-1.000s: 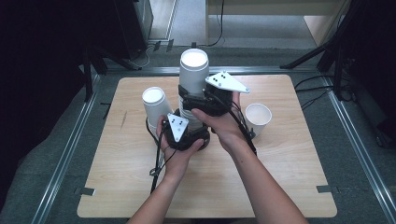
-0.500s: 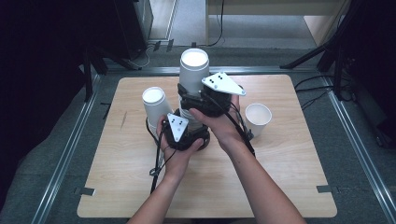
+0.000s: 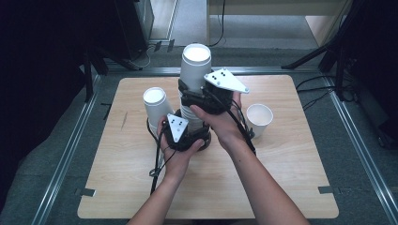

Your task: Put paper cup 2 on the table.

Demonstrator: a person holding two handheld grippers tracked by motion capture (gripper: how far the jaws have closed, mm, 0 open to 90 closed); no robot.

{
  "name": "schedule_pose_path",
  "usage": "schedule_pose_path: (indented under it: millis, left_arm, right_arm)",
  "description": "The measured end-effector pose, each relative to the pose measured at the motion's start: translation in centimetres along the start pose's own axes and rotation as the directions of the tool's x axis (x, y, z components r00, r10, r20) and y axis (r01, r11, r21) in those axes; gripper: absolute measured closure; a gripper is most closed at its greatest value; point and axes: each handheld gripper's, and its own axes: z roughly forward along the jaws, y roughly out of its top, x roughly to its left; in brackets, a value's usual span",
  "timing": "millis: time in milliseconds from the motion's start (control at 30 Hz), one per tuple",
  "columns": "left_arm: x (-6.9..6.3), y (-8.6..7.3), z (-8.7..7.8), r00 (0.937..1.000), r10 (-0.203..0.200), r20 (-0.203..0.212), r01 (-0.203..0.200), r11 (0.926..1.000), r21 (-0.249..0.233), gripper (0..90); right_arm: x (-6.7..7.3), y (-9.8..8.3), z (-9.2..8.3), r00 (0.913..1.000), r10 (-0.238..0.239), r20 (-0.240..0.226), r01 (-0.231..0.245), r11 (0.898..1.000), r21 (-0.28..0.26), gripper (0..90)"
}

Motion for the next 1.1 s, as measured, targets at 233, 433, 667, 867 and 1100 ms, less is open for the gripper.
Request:
schedule_pose_path:
  millis: [233,433,667,867,1100]
  left_arm:
    - [-0.02,-0.01,-0.01,1.0,0.0,0.0,0.0,1.0,-0.002,6.3]
    - [0.05,0.09,-0.2,0.9999,0.014,0.004,-0.014,0.9998,-0.012,6.8]
    - [-0.01,0.16,-0.25,0.9998,0.021,0.002,-0.021,0.9997,-0.015,6.7]
    - [-0.04,0.16,-0.24,0.9999,0.016,0.001,-0.016,0.9998,-0.012,6.7]
    - [0.01,0.15,-0.29,0.9998,0.019,0.005,-0.019,0.9998,-0.01,6.7]
  right_arm:
    - [-0.05,0.43,0.03,1.0,0.0,-0.002,0.0,1.0,0.002,12.7]
    - [-0.21,0.26,-0.01,0.9998,-0.002,-0.021,0.003,1.0,0.027,11.7]
    - [-0.21,0.45,-0.09,0.9993,0.009,-0.035,-0.009,1.0,0.011,11.1]
    - [0.09,-0.23,0.37,0.9993,-0.033,-0.017,0.034,0.998,0.052,8.1]
    - [-0.14,0.13,0.34,0.9999,0.005,-0.016,-0.005,0.999,0.034,13.2]
